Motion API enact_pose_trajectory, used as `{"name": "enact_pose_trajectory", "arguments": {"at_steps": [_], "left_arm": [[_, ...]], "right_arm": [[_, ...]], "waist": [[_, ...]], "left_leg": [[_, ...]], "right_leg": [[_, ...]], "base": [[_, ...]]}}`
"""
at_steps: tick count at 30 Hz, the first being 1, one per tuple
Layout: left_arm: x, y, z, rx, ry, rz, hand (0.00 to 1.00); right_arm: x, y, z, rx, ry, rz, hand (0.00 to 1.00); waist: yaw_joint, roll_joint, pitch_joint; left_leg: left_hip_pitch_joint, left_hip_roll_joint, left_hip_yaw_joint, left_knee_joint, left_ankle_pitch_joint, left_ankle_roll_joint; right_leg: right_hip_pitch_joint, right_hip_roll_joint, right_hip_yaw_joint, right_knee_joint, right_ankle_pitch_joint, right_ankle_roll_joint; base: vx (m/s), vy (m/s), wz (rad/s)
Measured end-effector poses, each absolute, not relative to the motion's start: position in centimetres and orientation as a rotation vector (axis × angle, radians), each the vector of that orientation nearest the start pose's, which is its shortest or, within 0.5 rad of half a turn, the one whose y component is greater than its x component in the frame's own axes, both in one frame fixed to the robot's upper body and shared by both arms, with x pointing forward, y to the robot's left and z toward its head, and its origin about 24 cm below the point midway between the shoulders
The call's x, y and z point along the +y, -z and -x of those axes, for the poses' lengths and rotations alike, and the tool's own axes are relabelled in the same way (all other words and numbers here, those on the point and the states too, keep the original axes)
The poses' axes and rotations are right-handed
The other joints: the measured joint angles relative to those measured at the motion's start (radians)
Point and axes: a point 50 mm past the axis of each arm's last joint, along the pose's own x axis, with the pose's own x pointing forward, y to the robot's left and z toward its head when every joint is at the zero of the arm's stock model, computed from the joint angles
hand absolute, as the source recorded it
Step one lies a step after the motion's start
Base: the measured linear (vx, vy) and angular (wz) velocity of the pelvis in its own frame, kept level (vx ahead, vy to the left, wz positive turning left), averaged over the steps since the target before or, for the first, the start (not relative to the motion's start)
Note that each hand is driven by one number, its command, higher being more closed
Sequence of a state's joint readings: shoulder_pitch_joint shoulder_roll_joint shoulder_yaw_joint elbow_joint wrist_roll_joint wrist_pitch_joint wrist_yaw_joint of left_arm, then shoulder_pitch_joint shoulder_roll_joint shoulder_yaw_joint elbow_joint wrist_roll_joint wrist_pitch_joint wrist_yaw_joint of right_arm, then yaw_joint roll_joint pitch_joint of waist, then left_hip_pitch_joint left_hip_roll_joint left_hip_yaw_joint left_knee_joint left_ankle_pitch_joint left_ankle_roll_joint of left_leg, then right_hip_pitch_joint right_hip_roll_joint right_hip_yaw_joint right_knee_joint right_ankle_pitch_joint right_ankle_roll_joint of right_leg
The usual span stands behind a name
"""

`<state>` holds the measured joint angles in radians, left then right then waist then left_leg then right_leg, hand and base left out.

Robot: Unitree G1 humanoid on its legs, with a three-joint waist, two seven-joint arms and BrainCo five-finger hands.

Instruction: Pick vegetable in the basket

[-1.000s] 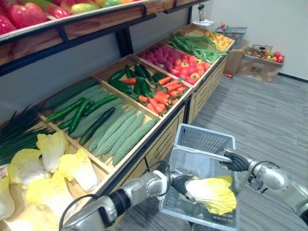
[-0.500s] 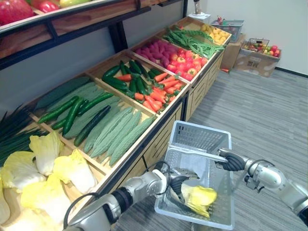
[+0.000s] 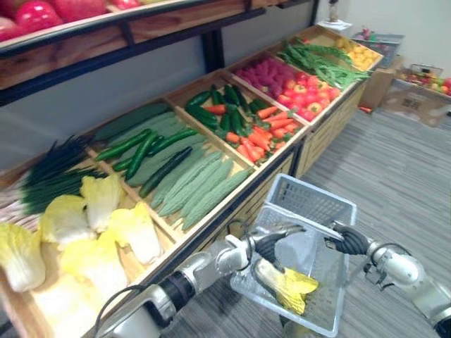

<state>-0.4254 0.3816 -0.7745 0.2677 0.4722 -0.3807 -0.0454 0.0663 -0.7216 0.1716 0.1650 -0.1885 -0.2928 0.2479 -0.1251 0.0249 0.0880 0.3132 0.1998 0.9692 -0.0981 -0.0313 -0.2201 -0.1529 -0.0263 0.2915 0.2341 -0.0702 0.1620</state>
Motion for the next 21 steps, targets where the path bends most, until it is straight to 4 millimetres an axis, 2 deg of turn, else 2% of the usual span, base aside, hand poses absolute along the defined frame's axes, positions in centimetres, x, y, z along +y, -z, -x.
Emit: {"name": "enact_pose_trajectory", "arguments": {"at_steps": [2,3,6,8,9,10,11,12,14,17,18,21], "left_arm": [[3.6,-6.4,-25.0,-0.572,0.953,-0.934,0.0],[3.7,-7.9,-24.5,-0.63,0.931,-0.886,0.0],[4.9,-11.1,-23.9,-0.716,0.832,-0.748,0.0],[7.4,-14.0,-23.3,-0.778,0.685,-0.618,0.0],[8.2,-14.6,-23.2,-0.788,0.638,-0.585,0.0],[10.0,-15.3,-23.1,-0.79,0.532,-0.517,0.0],[11.8,-15.5,-23.1,-0.767,0.42,-0.442,0.0],[12.7,-15.3,-23.1,-0.751,0.357,-0.412,0.0],[15.7,-14.6,-22.9,-0.692,0.131,-0.286,0.0],[17.4,-13.6,-22.3,-0.644,-0.041,-0.21,0.0],[17.9,-13.2,-22.1,-0.623,-0.086,-0.2,0.0],[20.0,-10.6,-21.9,-0.486,-0.207,-0.226,0.0]], "right_arm": [[-25.4,-2.4,-22.2,0.157,-0.424,0.846,1.0],[-26.4,-1.5,-21.7,0.211,-0.355,0.811,1.0],[-28.4,0.3,-20.1,0.318,-0.207,0.735,1.0],[-30.3,2.2,-18.6,0.42,-0.044,0.676,1.0],[-30.8,2.8,-18.1,0.444,0.001,0.652,1.0],[-31.5,4.1,-17.1,0.504,0.083,0.603,1.0],[-32.1,5.5,-15.8,0.578,0.161,0.559,1.0],[-32.3,6.2,-15.2,0.615,0.2,0.532,1.0],[-33.2,8.7,-12.6,0.759,0.354,0.422,1.0],[-33.8,10.6,-9.4,0.893,0.509,0.32,1.0],[-33.8,11.1,-8.4,0.934,0.542,0.297,1.0],[-33.7,12.0,-6.2,1.014,0.616,0.245,1.0]], "waist": [[0.013,0.0,0.0],[0.033,0.0,0.0],[0.057,-0.001,0.0],[0.077,-0.003,0.0],[0.079,-0.004,0.0],[0.093,-0.01,-0.001],[0.107,-0.012,-0.003],[0.109,-0.015,-0.006],[0.116,-0.012,-0.012],[0.132,-0.016,-0.017],[0.133,-0.025,-0.021],[0.133,-0.03,-0.035]], "left_leg": [[-0.015,0.003,-0.043,0.0,0.003,0.006],[-0.023,0.005,-0.072,0.0,0.005,0.009],[-0.045,0.007,-0.151,0.0,0.012,0.02],[-0.073,0.005,-0.236,0.0,0.019,0.031],[-0.081,0.003,-0.254,0.0,0.02,0.035],[-0.093,-0.002,-0.294,0.0,0.024,0.041],[-0.109,-0.006,-0.332,0.0,0.027,0.046],[-0.121,-0.007,-0.358,0.0,0.03,0.05],[-0.171,-0.016,-0.456,0.0,0.044,0.066],[-0.213,-0.022,-0.569,0.0,0.059,0.076],[-0.231,-0.023,-0.606,0.0,0.065,0.08],[-0.266,-0.03,-0.712,0.0,0.078,0.087]], "right_leg": [[0.006,-0.015,-0.038,0.008,-0.006,0.0],[0.01,-0.025,-0.07,0.016,-0.01,-0.001],[0.04,-0.057,-0.139,0.017,-0.026,0.004],[0.062,-0.087,-0.21,0.017,-0.039,0.003],[0.068,-0.095,-0.228,0.016,-0.044,0.004],[0.079,-0.109,-0.257,0.014,-0.059,0.003],[0.092,-0.118,-0.289,0.01,-0.07,0.001],[0.095,-0.121,-0.307,0.01,-0.072,0.002],[0.115,-0.142,-0.384,-0.001,-0.072,0.001],[0.156,-0.156,-0.474,-0.024,-0.072,0.001],[0.163,-0.159,-0.5,-0.025,-0.072,0.001],[0.197,-0.168,-0.581,-0.03,-0.072,0.0]], "base": [[-0.01,-0.036,0.77],[0.0,-0.034,0.7],[0.01,-0.023,0.89],[0.01,-0.025,0.98],[0.02,-0.022,0.93],[0.03,-0.023,0.89],[0.04,-0.024,0.9],[0.03,-0.021,1.0],[0.05,0.014,1.15],[0.08,0.01,1.15],[0.09,0.005,1.05],[0.08,0.004,0.97]]}}
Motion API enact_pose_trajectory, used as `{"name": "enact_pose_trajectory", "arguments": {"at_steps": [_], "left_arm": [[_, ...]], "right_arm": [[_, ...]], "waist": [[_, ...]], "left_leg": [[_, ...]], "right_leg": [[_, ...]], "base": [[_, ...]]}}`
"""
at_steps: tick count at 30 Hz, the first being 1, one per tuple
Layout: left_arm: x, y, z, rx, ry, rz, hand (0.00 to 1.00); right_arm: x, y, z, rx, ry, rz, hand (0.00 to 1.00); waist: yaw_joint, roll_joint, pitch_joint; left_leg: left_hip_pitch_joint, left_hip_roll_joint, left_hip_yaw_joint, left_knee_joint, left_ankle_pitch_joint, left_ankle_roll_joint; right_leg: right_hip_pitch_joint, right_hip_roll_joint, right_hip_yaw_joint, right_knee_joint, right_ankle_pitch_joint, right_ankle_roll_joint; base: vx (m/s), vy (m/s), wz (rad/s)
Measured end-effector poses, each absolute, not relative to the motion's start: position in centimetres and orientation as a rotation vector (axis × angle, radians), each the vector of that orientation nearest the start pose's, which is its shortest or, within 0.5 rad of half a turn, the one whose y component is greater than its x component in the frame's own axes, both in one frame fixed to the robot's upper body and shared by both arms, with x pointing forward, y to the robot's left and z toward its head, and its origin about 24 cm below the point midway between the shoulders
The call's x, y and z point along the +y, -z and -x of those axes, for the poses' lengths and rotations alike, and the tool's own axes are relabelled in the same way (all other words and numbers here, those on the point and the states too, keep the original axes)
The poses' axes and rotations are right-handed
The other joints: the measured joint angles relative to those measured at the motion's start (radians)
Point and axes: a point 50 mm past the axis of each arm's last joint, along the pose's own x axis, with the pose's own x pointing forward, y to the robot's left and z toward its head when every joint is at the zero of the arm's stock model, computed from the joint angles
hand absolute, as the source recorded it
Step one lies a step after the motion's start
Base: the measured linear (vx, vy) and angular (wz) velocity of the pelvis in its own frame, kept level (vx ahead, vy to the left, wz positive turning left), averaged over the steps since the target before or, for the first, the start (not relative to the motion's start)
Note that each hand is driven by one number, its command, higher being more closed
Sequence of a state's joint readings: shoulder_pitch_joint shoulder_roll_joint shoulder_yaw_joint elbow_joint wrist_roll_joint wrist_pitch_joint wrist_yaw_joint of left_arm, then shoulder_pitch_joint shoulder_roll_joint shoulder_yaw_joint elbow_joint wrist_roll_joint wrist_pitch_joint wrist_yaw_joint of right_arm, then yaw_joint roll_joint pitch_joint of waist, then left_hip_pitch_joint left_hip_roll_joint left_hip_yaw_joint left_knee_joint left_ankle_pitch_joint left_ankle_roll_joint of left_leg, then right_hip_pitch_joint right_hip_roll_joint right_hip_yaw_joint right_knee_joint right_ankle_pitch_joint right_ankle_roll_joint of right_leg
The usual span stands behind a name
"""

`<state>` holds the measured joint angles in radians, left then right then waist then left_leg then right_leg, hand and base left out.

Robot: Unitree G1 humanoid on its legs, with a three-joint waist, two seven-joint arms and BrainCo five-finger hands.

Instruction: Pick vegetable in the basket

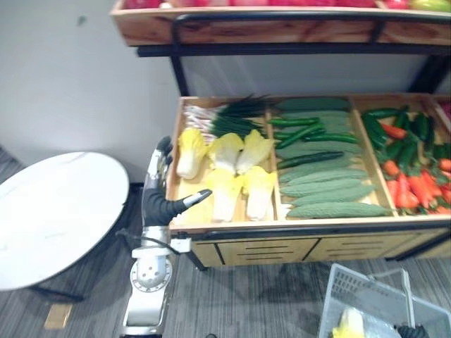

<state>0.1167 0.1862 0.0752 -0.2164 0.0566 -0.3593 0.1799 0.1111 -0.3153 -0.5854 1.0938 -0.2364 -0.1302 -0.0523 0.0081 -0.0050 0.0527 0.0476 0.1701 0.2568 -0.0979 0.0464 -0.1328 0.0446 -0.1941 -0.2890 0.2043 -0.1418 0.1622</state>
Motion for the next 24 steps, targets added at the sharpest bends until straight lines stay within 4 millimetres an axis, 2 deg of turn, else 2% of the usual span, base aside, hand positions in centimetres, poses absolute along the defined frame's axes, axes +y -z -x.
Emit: {"name": "enact_pose_trajectory", "arguments": {"at_steps": [3,4,5,9,11,12,16,17,18,21,24], "left_arm": [[24.0,-6.5,-20.6,-0.265,-0.419,-0.272,0.0],[24.8,-5.8,-20.2,-0.224,-0.469,-0.273,0.0],[26.4,-4.1,-19.2,-0.131,-0.581,-0.271,0.0],[28.2,-1.1,-16.9,0.036,-0.751,-0.282,0.0],[29.0,1.1,-15.3,0.156,-0.832,-0.288,0.0],[29.2,1.6,-14.9,0.189,-0.854,-0.285,0.0],[29.3,6.7,-11.2,0.482,-0.888,-0.284,0.0],[29.2,8.9,-9.2,0.617,-0.901,-0.262,0.0],[29.1,9.7,-8.3,0.671,-0.907,-0.252,0.0],[27.3,13.8,-3.1,0.994,-0.891,-0.154,0.0],[25.9,15.0,-1.4,1.102,-0.853,-0.059,0.0]], "right_arm": [[-33.3,12.5,-5.1,1.039,0.66,0.207,1.0],[-33.0,12.6,-5.0,1.041,0.667,0.195,1.0],[-32.3,13.1,-4.6,1.047,0.694,0.158,1.0],[-30.5,14.1,-3.3,1.08,0.751,0.084,1.0],[-29.3,14.5,-2.9,1.095,0.753,0.065,1.0],[-29.0,14.6,-2.9,1.098,0.75,0.057,1.0],[-27.6,15.1,-3.5,1.088,0.732,0.022,1.0],[-27.2,15.1,-3.7,1.077,0.738,0.008,1.0],[-27.2,15.1,-3.8,1.073,0.738,0.009,1.0],[-27.0,15.1,-4.5,1.068,0.723,0.021,1.0],[-26.8,15.2,-4.6,1.081,0.717,0.028,1.0]], "waist": [[0.002,-0.015,-0.02],[0.003,-0.019,-0.023],[0.002,-0.026,-0.033],[0.009,-0.033,-0.041],[0.007,-0.029,-0.044],[0.006,-0.029,-0.044],[0.008,-0.029,-0.047],[0.008,-0.031,-0.049],[0.008,-0.031,-0.049],[-0.006,-0.034,-0.049],[-0.011,-0.036,-0.048]], "left_leg": [[-0.013,-0.011,-0.057,0.0,0.004,0.005],[-0.015,-0.012,-0.064,0.0,0.005,0.007],[-0.027,-0.017,-0.082,0.0,0.007,0.01],[-0.032,-0.028,-0.11,0.0,0.012,0.015],[-0.029,-0.032,-0.128,0.0,0.014,0.015],[-0.028,-0.032,-0.129,0.0,0.015,0.015],[-0.029,-0.035,-0.123,-0.001,0.02,0.015],[-0.028,-0.035,-0.104,-0.005,0.021,0.015],[-0.028,-0.035,-0.101,-0.007,0.021,0.015],[-0.028,-0.037,-0.075,-0.008,0.023,0.012],[-0.029,-0.035,-0.075,-0.008,0.027,0.011]], "right_leg": [[0.034,-0.006,-0.054,-0.022,0.0,0.0],[0.04,-0.006,-0.063,-0.029,0.0,0.0],[0.05,-0.007,-0.084,-0.042,0.0,0.0],[0.077,-0.011,-0.123,-0.066,0.0,-0.001],[0.093,-0.012,-0.142,-0.069,0.0,-0.001],[0.097,-0.012,-0.144,-0.071,0.0,-0.001],[0.099,-0.014,-0.143,-0.089,0.0,0.0],[0.097,-0.013,-0.138,-0.101,0.0,0.0],[0.096,-0.013,-0.136,-0.106,0.0,0.0],[0.087,-0.01,-0.106,-0.142,-0.001,0.001],[0.084,-0.008,-0.099,-0.142,-0.001,0.001]], "base": [[0.08,0.013,0.57],[0.05,0.003,0.44],[0.04,0.002,0.32],[0.05,0.006,0.27],[0.04,0.009,0.25],[0.02,0.008,0.11],[-0.01,0.005,-0.07],[-0.04,0.004,-0.2],[-0.06,-0.002,-0.3],[-0.07,-0.008,-0.31],[-0.05,-0.008,-0.07]]}}
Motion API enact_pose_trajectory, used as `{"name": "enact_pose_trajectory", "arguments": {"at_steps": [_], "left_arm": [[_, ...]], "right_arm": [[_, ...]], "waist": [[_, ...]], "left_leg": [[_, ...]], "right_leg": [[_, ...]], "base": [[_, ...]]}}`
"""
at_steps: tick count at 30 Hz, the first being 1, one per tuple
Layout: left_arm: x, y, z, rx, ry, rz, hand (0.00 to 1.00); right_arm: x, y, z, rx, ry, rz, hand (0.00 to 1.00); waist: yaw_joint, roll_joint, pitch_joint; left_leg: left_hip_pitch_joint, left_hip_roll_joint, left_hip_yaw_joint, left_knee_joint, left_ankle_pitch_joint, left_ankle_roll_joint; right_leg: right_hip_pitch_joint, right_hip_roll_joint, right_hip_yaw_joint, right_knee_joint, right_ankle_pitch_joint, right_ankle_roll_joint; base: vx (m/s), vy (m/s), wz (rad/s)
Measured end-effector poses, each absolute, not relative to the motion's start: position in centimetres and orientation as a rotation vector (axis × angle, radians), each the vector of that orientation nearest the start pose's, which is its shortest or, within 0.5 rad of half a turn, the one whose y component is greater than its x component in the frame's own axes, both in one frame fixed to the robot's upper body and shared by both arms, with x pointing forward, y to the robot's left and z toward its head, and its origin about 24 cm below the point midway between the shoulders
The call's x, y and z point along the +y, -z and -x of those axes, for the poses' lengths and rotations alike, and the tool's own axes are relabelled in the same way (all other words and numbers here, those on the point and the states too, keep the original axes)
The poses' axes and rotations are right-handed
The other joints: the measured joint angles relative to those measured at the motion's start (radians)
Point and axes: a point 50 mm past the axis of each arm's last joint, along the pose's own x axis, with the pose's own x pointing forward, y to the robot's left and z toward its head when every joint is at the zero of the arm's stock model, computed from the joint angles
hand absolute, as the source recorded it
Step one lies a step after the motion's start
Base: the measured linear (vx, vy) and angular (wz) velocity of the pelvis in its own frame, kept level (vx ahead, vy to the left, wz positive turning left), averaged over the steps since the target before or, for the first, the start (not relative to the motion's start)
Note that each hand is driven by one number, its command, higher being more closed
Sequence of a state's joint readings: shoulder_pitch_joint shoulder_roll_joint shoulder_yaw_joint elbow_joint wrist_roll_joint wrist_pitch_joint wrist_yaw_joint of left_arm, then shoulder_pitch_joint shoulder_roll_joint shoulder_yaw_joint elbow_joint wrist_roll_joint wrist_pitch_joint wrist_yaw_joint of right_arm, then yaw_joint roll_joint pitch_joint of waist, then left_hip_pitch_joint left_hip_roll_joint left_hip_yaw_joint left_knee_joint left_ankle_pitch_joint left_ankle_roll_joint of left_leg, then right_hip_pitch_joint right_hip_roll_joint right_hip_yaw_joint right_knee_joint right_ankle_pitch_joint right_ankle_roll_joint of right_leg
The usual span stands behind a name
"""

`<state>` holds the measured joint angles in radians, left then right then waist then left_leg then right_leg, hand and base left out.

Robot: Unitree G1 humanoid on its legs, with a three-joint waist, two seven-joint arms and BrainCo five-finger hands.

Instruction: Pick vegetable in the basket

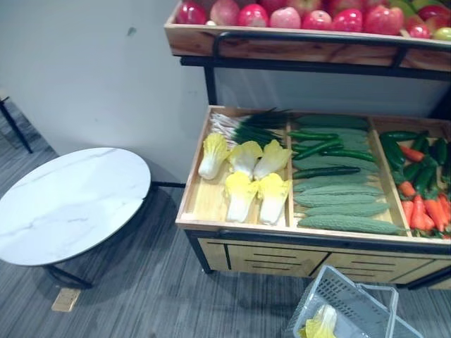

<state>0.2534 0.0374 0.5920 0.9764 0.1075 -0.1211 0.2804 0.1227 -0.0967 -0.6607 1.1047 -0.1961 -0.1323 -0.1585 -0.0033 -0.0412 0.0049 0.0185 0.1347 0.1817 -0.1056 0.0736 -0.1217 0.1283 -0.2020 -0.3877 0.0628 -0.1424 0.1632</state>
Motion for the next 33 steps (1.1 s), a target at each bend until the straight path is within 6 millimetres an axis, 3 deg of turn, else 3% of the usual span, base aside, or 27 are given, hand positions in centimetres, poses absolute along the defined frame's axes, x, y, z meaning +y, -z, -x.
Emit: {"name": "enact_pose_trajectory", "arguments": {"at_steps": [3,11,15,18,21,23,25,27,28,29,30,32,33], "left_arm": [[25.4,15.4,-1.1,1.124,-0.804,-0.016,0.0],[23.8,16.2,-2.1,1.173,-0.489,0.001,0.0],[23.2,16.4,-2.0,1.191,-0.436,-0.001,0.0],[23.1,16.5,-2.3,1.189,-0.417,-0.009,0.0],[22.8,16.4,-3.7,1.164,-0.37,-0.031,0.0],[23.1,16.3,-4.3,1.153,-0.341,-0.07,0.0],[23.9,16.0,-5.2,1.135,-0.33,-0.12,0.0],[24.5,15.5,-7.3,1.081,-0.317,-0.157,0.0],[24.4,15.5,-7.4,1.077,-0.309,-0.166,0.0],[24.4,15.3,-7.9,1.058,-0.292,-0.188,0.0],[24.4,15.2,-8.1,1.051,-0.281,-0.204,0.0],[24.5,15.1,-8.3,1.046,-0.269,-0.227,0.0],[24.7,15.1,-8.3,1.046,-0.261,-0.243,0.0]], "right_arm": [[-26.5,15.5,-4.3,1.112,0.717,0.024,1.0],[-25.9,15.6,-6.0,1.109,0.616,0.038,1.0],[-26.0,15.7,-6.3,1.119,0.591,0.035,1.0],[-26.2,15.6,-6.3,1.118,0.596,0.036,1.0],[-26.9,15.3,-6.4,1.097,0.644,0.015,1.0],[-26.9,15.1,-7.4,1.054,0.653,0.0,1.0],[-26.4,14.9,-8.2,1.017,0.65,-0.013,1.0],[-26.0,14.8,-8.6,0.994,0.65,-0.028,1.0],[-26.1,14.7,-8.8,0.985,0.648,-0.024,1.0],[-25.7,14.7,-9.5,0.971,0.626,-0.019,1.0],[-25.8,14.6,-9.3,0.969,0.622,-0.01,1.0],[-26.1,14.6,-9.1,0.977,0.627,0.003,1.0],[-26.0,14.7,-9.1,0.984,0.617,0.006,1.0]], "waist": [[0.001,-0.006,0.003],[-0.02,-0.014,0.008],[-0.02,-0.017,0.014],[-0.024,-0.02,0.026],[-0.023,-0.006,0.065],[-0.02,0.004,0.076],[-0.022,0.016,0.095],[-0.023,0.01,0.122],[-0.02,0.023,0.125],[-0.019,0.017,0.141],[-0.025,0.011,0.142],[-0.023,0.013,0.142],[-0.022,0.012,0.142]], "left_leg": [[0.0,-0.001,0.0,0.0,0.001,0.0],[0.004,-0.003,0.03,0.0,-0.003,-0.002],[0.035,-0.001,0.067,0.007,-0.018,-0.002],[0.048,-0.003,0.086,0.044,-0.057,0.001],[-0.002,0.029,0.109,0.214,-0.157,0.014],[-0.021,0.062,0.171,0.261,-0.191,0.024],[-0.015,0.083,0.227,0.267,-0.2,0.033],[-0.011,0.087,0.304,0.27,-0.206,0.057],[-0.009,0.102,0.337,0.258,-0.201,0.07],[0.002,0.098,0.398,0.248,-0.202,0.084],[0.017,0.09,0.45,0.247,-0.209,0.095],[0.035,0.089,0.522,0.243,-0.209,0.101],[0.043,0.085,0.567,0.234,-0.205,0.106]], "right_leg": [[-0.002,-0.001,0.003,0.002,0.0,0.0],[-0.014,-0.003,0.035,0.001,0.002,0.002],[-0.01,-0.005,0.072,0.003,0.003,0.002],[-0.016,-0.018,0.101,0.04,0.004,0.0],[-0.075,-0.028,0.153,0.165,0.023,-0.031],[-0.165,-0.009,0.229,0.239,0.087,-0.066],[-0.212,0.006,0.26,0.255,0.165,-0.06],[-0.242,0.01,0.223,0.192,0.279,-0.071],[-0.228,0.015,0.203,0.142,0.311,-0.08],[-0.243,-0.014,0.113,0.207,0.28,-0.103],[-0.262,-0.056,0.027,0.378,0.188,-0.124],[-0.232,-0.09,-0.066,0.513,0.126,-0.149],[-0.204,-0.107,-0.111,0.545,0.126,-0.149]], "base": [[0.0,0.0,0.0],[0.01,0.002,-0.08],[0.04,0.007,-0.28],[0.05,0.039,-0.23],[0.0,0.089,-0.27],[-0.02,0.134,-0.84],[-0.04,0.16,-0.93],[-0.09,0.198,-0.95],[-0.1,0.162,-1.16],[-0.12,0.127,-1.21],[-0.11,0.147,-1.17],[-0.11,0.105,-1.07],[-0.08,0.027,-1.08]]}}
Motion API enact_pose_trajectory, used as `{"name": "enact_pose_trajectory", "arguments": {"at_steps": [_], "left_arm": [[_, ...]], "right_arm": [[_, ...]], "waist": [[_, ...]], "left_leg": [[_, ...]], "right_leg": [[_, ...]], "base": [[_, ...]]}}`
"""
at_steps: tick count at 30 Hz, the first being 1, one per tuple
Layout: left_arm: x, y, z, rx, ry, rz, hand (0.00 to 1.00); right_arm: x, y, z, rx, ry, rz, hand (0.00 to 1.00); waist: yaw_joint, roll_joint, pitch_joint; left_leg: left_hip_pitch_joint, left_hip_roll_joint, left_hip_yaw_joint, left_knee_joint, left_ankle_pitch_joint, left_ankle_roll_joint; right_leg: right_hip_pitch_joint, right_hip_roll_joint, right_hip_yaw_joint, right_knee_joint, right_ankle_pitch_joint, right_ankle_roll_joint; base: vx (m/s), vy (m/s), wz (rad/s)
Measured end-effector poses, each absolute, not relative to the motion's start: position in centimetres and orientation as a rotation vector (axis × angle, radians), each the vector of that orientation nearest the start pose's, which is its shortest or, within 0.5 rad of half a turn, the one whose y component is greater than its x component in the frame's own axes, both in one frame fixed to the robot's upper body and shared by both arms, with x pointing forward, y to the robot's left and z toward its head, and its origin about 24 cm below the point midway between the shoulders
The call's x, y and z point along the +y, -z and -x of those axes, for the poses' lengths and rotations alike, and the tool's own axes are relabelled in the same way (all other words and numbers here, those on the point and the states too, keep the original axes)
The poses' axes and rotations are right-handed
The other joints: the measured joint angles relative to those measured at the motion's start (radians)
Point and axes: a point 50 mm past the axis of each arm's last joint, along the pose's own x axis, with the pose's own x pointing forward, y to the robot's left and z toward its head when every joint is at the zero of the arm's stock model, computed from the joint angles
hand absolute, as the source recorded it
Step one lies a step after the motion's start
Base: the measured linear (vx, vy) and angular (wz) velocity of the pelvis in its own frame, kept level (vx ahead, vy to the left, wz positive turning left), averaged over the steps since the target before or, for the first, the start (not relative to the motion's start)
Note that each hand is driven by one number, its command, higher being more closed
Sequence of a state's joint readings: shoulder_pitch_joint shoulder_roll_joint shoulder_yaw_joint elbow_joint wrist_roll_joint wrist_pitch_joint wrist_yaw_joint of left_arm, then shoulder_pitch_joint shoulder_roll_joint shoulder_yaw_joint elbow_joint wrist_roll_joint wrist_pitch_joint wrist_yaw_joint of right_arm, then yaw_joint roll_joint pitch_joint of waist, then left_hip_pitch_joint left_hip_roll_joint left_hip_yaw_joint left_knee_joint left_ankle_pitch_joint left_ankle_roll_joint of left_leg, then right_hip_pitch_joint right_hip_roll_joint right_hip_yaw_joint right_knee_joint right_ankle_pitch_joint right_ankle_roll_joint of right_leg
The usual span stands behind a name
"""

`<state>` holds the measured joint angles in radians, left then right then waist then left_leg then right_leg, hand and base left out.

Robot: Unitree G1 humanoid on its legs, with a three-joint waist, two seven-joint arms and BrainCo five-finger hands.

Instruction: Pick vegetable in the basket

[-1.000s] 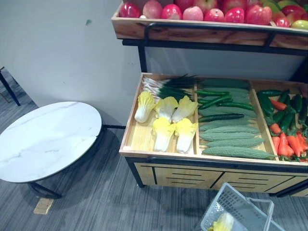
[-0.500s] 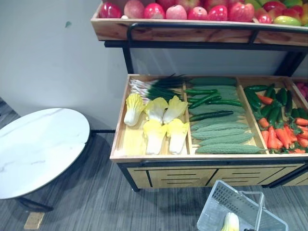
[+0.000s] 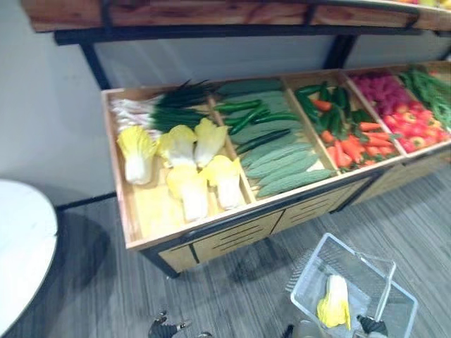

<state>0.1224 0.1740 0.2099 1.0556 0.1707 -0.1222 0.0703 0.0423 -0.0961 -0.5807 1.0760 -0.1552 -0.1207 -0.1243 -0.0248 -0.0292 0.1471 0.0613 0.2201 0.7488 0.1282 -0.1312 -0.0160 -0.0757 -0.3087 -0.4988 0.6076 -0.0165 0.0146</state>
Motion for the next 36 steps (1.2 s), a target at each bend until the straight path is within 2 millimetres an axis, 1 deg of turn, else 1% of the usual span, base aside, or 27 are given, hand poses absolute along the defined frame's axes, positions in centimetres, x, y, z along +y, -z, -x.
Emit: {"name": "enact_pose_trajectory", "arguments": {"at_steps": [1,3,4,5,6,7,8,9,11,13,16,17,19,20,21,22,23,24,26,28,29,30,31,32,33,34,36], "left_arm": [[24.8,15.1,-8.3,1.047,-0.261,-0.246,0.0],[24.7,15.1,-8.1,1.052,-0.259,-0.244,0.0],[24.5,15.2,-8.0,1.06,-0.258,-0.237,0.0],[23.6,15.5,-8.0,1.063,-0.244,-0.218,0.0],[23.3,15.6,-8.0,1.064,-0.237,-0.211,0.0],[22.9,15.6,-8.4,1.054,-0.228,-0.205,0.0],[23.1,15.4,-9.0,1.04,-0.223,-0.216,0.0],[23.4,15.3,-9.3,1.034,-0.228,-0.224,0.0],[22.6,15.4,-9.9,1.024,-0.217,-0.205,0.0],[22.1,15.4,-9.9,1.023,-0.211,-0.194,0.0],[21.6,15.5,-10.0,1.021,-0.207,-0.181,0.0],[21.4,15.6,-10.0,1.023,-0.206,-0.176,0.0],[21.0,15.7,-9.7,1.029,-0.205,-0.162,0.0],[20.9,15.7,-9.8,1.025,-0.202,-0.162,0.0],[20.6,15.5,-10.1,1.006,-0.197,-0.158,0.0],[20.6,15.5,-10.1,1.005,-0.198,-0.158,0.0],[20.6,15.5,-10.1,1.002,-0.204,-0.162,0.0],[20.8,15.5,-10.1,1.002,-0.206,-0.166,0.0],[20.9,15.5,-10.0,1.003,-0.207,-0.169,0.0],[20.9,15.6,-9.6,1.007,-0.211,-0.167,0.0],[20.8,15.6,-9.3,1.013,-0.212,-0.164,0.0],[20.7,15.7,-9.0,1.021,-0.214,-0.16,0.0],[21.1,15.8,-8.5,1.033,-0.224,-0.17,0.0],[21.3,15.7,-8.6,1.028,-0.231,-0.176,0.0],[21.5,15.7,-8.6,1.028,-0.238,-0.185,0.0],[22.0,15.7,-8.1,1.038,-0.251,-0.197,0.0],[22.0,15.8,-7.5,1.055,-0.247,-0.201,0.0]], "right_arm": [[-26.0,14.7,-9.1,0.986,0.613,0.005,1.0],[-25.8,14.7,-9.5,0.987,0.603,-0.001,1.0],[-26.0,14.6,-9.9,0.979,0.603,0.004,1.0],[-26.3,14.6,-9.8,0.983,0.607,0.011,1.0],[-26.4,14.6,-9.7,0.991,0.607,0.015,1.0],[-26.3,14.7,-9.8,0.997,0.599,0.017,1.0],[-26.1,14.7,-10.0,1.0,0.582,0.027,1.0],[-26.0,14.7,-10.0,1.004,0.572,0.034,1.0],[-26.2,14.8,-9.7,1.025,0.542,0.071,1.0],[-26.1,14.9,-9.4,1.04,0.519,0.093,1.0],[-26.0,15.1,-8.8,1.056,0.506,0.107,1.0],[-26.0,15.1,-8.7,1.06,0.506,0.11,1.0],[-26.3,15.0,-8.5,1.057,0.502,0.125,1.0],[-26.5,15.0,-8.6,1.059,0.488,0.144,1.0],[-27.2,14.6,-8.9,1.049,0.488,0.172,1.0],[-27.3,14.6,-9.0,1.048,0.488,0.174,1.0],[-27.3,14.5,-9.1,1.045,0.487,0.177,1.0],[-27.2,14.6,-9.1,1.045,0.485,0.175,1.0],[-27.1,14.7,-9.0,1.05,0.485,0.172,1.0],[-27.6,14.5,-8.9,1.045,0.493,0.183,1.0],[-28.0,14.3,-8.9,1.039,0.5,0.193,1.0],[-28.3,14.2,-8.8,1.037,0.504,0.2,1.0],[-27.9,14.4,-8.7,1.04,0.501,0.192,1.0],[-27.5,14.4,-8.8,1.032,0.495,0.181,1.0],[-27.3,14.5,-9.0,1.029,0.491,0.176,1.0],[-27.0,14.5,-9.2,1.02,0.486,0.169,1.0],[-26.9,14.5,-9.2,1.016,0.485,0.168,1.0]], "waist": [[0.0,-0.002,-0.001],[0.003,-0.002,-0.001],[0.002,0.007,0.0],[0.001,0.03,-0.003],[0.002,0.037,-0.008],[0.002,0.044,-0.012],[-0.002,0.017,-0.007],[-0.003,0.008,-0.005],[-0.003,0.038,-0.017],[-0.004,0.04,-0.019],[-0.036,0.045,-0.022],[-0.038,0.046,-0.021],[-0.041,0.05,-0.018],[-0.034,0.042,-0.011],[-0.026,0.051,-0.007],[-0.025,0.053,-0.006],[-0.018,0.056,-0.005],[-0.015,0.056,-0.005],[-0.014,0.057,-0.004],[-0.01,0.075,0.006],[-0.005,0.093,0.01],[0.0,0.106,0.012],[-0.001,0.105,0.01],[0.002,0.067,0.011],[0.002,0.059,0.016],[0.003,0.041,0.013],[0.004,0.036,0.01]], "left_leg": [[0.0,-0.001,0.023,0.001,0.004,0.004],[-0.002,0.007,0.108,0.017,0.009,0.001],[0.007,0.012,0.165,0.016,0.018,-0.006],[0.014,0.018,0.213,0.004,0.034,-0.008],[0.013,0.027,0.234,-0.001,0.04,-0.011],[0.012,0.036,0.278,0.005,0.04,-0.012],[0.011,0.037,0.322,0.037,0.036,-0.018],[0.012,0.048,0.339,0.059,0.03,-0.025],[0.009,0.147,0.374,0.143,0.028,-0.034],[0.035,0.201,0.396,0.187,0.04,-0.037],[0.06,0.28,0.396,0.297,0.087,-0.047],[0.07,0.299,0.392,0.339,0.109,-0.046],[0.076,0.336,0.324,0.442,0.168,-0.028],[0.021,0.331,0.185,0.517,0.164,-0.037],[-0.05,0.237,-0.049,0.534,0.064,-0.059],[-0.062,0.215,-0.091,0.526,0.048,-0.063],[-0.089,0.134,-0.218,0.474,-0.001,-0.074],[-0.1,0.074,-0.304,0.392,-0.028,-0.087],[-0.11,0.024,-0.402,0.264,-0.031,-0.09],[-0.114,-0.017,-0.543,0.063,-0.008,-0.096],[-0.114,-0.017,-0.585,0.016,0.0,-0.102],[-0.117,-0.013,-0.608,0.012,0.021,-0.122],[-0.13,-0.037,-0.596,0.019,0.003,-0.123],[-0.13,-0.073,-0.586,0.008,0.0,-0.118],[-0.13,-0.088,-0.58,0.001,-0.001,-0.117],[-0.126,-0.117,-0.566,-0.016,-0.003,-0.112],[-0.115,-0.153,-0.56,-0.024,-0.012,-0.095]], "right_leg": [[0.014,-0.008,-0.016,0.0,0.0,0.001],[0.042,-0.015,-0.06,-0.075,-0.025,0.031],[0.043,0.003,-0.105,-0.142,-0.042,0.025],[0.045,0.035,-0.114,-0.214,-0.043,0.025],[0.043,0.05,-0.117,-0.249,-0.048,0.029],[0.034,0.048,-0.136,-0.268,-0.102,0.032],[0.02,0.034,-0.149,-0.281,-0.159,0.058],[0.017,0.045,-0.15,-0.303,-0.187,0.056],[0.022,0.155,-0.097,-0.389,-0.147,0.014],[0.035,0.206,-0.056,-0.417,-0.135,-0.005],[0.052,0.243,-0.018,-0.43,-0.13,-0.016],[0.057,0.248,0.009,-0.434,-0.126,-0.022],[0.075,0.254,0.073,-0.448,-0.119,-0.033],[0.086,0.25,0.133,-0.469,-0.117,-0.04],[0.085,0.233,0.197,-0.481,-0.106,-0.043],[0.086,0.231,0.21,-0.485,-0.102,-0.041],[0.088,0.223,0.252,-0.501,-0.094,-0.036],[0.094,0.222,0.289,-0.509,-0.093,-0.035],[0.097,0.222,0.321,-0.522,-0.096,-0.035],[0.095,0.227,0.356,-0.529,-0.095,-0.005],[0.095,0.239,0.373,-0.532,-0.091,0.015],[0.095,0.248,0.377,-0.536,-0.085,0.028],[0.102,0.226,0.389,-0.56,-0.071,0.05],[0.103,0.189,0.391,-0.583,-0.05,0.083],[0.1,0.174,0.395,-0.587,-0.046,0.089],[0.095,0.146,0.4,-0.594,-0.041,0.098],[0.103,0.111,0.4,-0.603,-0.037,0.112]], "base": [[-0.04,-0.052,-1.23],[-0.05,-0.124,-1.31],[-0.08,-0.186,-1.52],[-0.09,-0.195,-1.46],[-0.09,-0.288,-1.35],[-0.07,-0.347,-1.13],[-0.05,-0.382,-1.07],[0.01,-0.346,-1.0],[0.01,-0.301,-0.94],[-0.01,-0.203,-0.78],[-0.02,-0.18,-0.58],[0.0,-0.122,-0.89],[0.03,-0.061,-0.93],[0.04,0.051,-1.23],[0.03,0.062,-1.15],[0.01,0.106,-1.19],[-0.01,0.097,-0.96],[-0.01,0.157,-1.05],[-0.01,0.166,-0.68],[0.03,0.261,-0.69],[0.06,0.267,-0.6],[0.06,0.265,-0.42],[0.11,0.266,-0.23],[0.13,0.264,-0.09],[0.16,0.261,-0.07],[0.17,0.238,-0.03],[0.18,0.222,-0.02]]}}
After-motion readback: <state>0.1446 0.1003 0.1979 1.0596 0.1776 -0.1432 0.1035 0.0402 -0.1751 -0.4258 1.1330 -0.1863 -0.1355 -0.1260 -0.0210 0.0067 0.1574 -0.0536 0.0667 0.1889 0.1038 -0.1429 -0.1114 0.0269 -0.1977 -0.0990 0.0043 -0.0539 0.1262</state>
